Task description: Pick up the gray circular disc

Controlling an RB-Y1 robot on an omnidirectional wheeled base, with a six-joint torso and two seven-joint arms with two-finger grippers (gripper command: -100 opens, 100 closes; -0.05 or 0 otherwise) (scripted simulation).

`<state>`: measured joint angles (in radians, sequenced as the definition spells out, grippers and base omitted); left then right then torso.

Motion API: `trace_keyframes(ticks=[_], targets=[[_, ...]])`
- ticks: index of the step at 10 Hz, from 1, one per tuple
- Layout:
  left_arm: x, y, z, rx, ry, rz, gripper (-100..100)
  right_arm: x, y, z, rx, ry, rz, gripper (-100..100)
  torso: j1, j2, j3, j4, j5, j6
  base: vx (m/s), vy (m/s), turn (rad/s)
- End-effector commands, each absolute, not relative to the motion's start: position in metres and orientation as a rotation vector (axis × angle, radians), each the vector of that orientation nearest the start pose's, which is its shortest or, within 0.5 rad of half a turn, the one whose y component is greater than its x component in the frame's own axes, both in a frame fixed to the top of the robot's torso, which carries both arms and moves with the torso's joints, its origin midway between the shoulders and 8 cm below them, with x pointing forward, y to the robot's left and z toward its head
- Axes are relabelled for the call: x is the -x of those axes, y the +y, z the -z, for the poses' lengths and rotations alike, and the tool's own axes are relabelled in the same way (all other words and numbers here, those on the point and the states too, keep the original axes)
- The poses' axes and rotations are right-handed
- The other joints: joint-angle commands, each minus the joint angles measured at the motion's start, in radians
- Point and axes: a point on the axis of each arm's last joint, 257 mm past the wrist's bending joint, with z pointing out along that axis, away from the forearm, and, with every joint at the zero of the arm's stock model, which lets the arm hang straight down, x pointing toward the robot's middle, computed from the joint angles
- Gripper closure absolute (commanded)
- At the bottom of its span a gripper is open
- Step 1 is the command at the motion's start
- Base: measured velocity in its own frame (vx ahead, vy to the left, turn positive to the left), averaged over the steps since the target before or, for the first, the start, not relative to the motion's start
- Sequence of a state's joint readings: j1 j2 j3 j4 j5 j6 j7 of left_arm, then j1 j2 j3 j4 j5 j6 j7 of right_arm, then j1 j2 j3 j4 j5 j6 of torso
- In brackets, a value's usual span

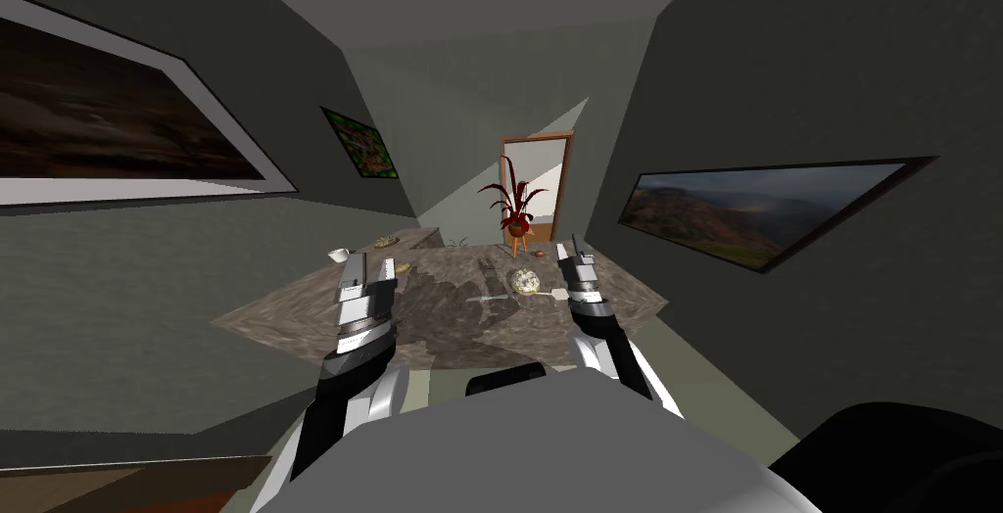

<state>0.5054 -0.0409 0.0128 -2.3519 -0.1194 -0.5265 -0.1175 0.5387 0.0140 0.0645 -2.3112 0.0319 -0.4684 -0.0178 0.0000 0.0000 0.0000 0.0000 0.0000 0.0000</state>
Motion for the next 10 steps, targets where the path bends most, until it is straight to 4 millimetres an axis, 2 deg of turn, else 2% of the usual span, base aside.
trace_keyframes(ticks=[1,4,5,7,8,10], targets=[[-0.325,0.269,-0.058,0.495,0.608,1.116,0,-0.341,-0.252,-0.023,-0.653,0.664,-1.359,-100,0.0,0.0,0.0,0.0,0.0,0.0,-0.032,0.013,0.01],[-0.325,0.269,-0.058,0.495,0.608,1.116,0,-0.33,-0.228,-0.032,-0.567,0.711,-1.422,-100,0.004,0.006,0.003,0.001,0.001,0.0,-0.086,0.062,0.041],[-0.325,0.269,-0.058,0.495,0.607,1.116,0,-0.33,-0.227,-0.031,-0.56,0.721,-1.423,-100,0.005,0.006,0.004,0.001,0.001,0.0,-0.068,0.054,0.013],[-0.325,0.269,-0.058,0.495,0.608,1.116,0,-0.318,-0.208,-0.036,-0.504,0.756,-1.484,-100,0.004,0.005,0.003,0.001,0.001,0.0,-0.069,0.068,0.076],[-0.325,0.269,-0.058,0.495,0.607,1.116,0,-0.318,-0.207,-0.035,-0.499,0.764,-1.485,-100,0.005,0.006,0.003,0.001,0.001,0.0,-0.063,0.042,0.03],[-0.325,0.269,-0.058,0.495,0.608,1.116,0,-0.306,-0.187,-0.035,-0.456,0.807,-1.556,-100,0.003,0.004,0.003,0.001,0.001,0.0,-0.066,0.06,0.121]])
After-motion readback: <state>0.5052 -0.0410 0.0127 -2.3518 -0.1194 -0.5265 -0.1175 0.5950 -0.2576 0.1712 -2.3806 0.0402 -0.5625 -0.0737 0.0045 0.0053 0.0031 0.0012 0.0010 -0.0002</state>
